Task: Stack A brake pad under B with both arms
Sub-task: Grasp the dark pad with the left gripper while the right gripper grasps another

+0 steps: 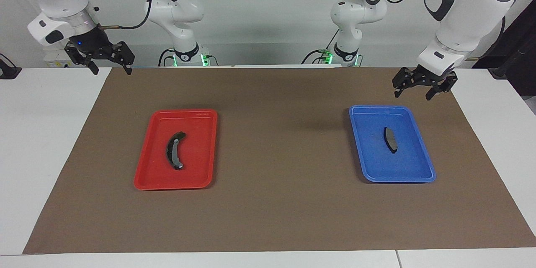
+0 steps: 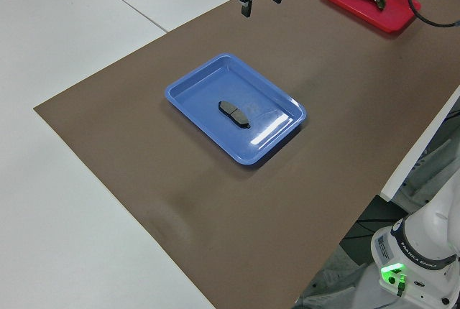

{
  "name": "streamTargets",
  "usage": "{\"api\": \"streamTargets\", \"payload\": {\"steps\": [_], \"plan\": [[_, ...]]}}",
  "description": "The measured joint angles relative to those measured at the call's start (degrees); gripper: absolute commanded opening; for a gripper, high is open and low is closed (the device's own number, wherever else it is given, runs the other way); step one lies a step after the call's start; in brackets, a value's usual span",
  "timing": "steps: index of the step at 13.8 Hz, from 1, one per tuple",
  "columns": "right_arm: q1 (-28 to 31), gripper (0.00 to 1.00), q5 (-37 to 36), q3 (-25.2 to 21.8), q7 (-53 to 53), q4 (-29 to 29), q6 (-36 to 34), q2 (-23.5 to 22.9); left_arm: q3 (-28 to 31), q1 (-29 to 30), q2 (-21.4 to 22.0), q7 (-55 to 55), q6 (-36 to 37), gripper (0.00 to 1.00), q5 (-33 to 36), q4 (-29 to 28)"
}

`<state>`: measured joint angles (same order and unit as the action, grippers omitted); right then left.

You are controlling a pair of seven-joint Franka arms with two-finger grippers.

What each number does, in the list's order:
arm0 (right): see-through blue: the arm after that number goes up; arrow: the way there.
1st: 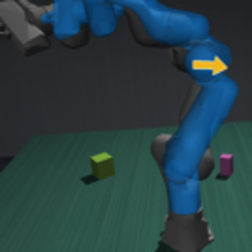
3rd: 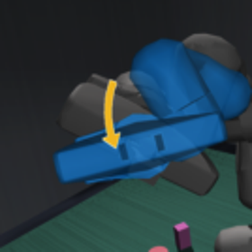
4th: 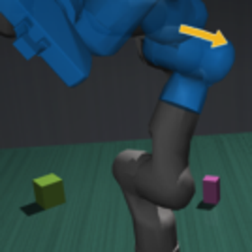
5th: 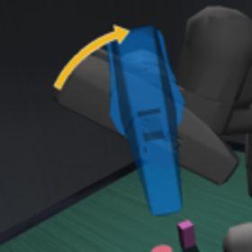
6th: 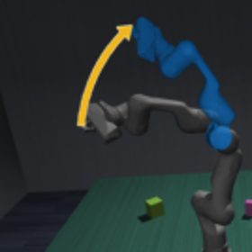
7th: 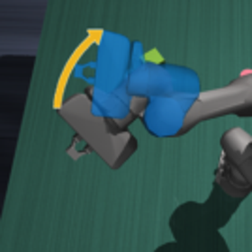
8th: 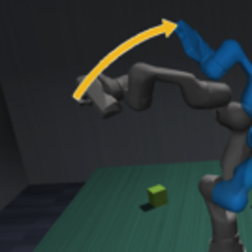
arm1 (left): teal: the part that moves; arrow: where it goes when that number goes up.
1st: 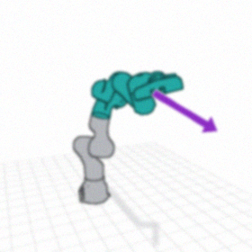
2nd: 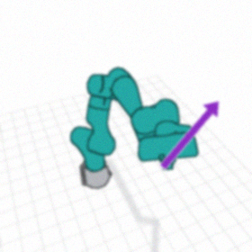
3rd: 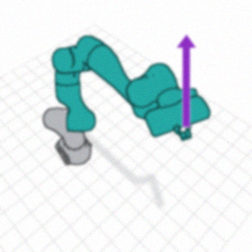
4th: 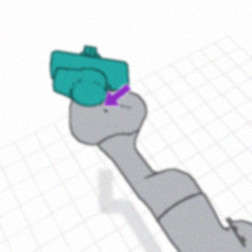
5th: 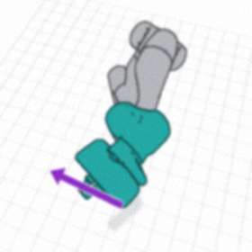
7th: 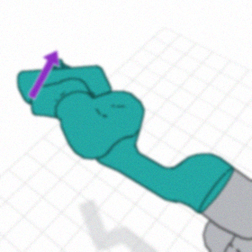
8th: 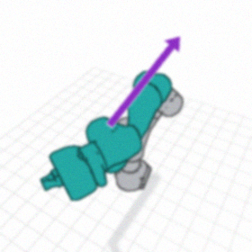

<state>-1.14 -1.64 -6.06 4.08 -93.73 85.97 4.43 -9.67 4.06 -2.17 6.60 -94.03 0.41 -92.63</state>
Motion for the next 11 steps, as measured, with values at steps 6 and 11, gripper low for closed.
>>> {"api": "streamTargets", "payload": {"steps": [6, 11], "plan": [[0.0, 0.99, 0.0, 0.19, 0.0, 0.0, 0.0, 0.0, 0.04, 0.0, 0.0, -0.04, 0.13, 1.0, 0.0, -0.02], [0.01, 0.99, 0.09, 5.02, -2.01, -3.83, 8.15, -0.35, 3.13, 0.13, -0.28, 0.15, -13.29, 1.0, 0.01, -9.9]]}}
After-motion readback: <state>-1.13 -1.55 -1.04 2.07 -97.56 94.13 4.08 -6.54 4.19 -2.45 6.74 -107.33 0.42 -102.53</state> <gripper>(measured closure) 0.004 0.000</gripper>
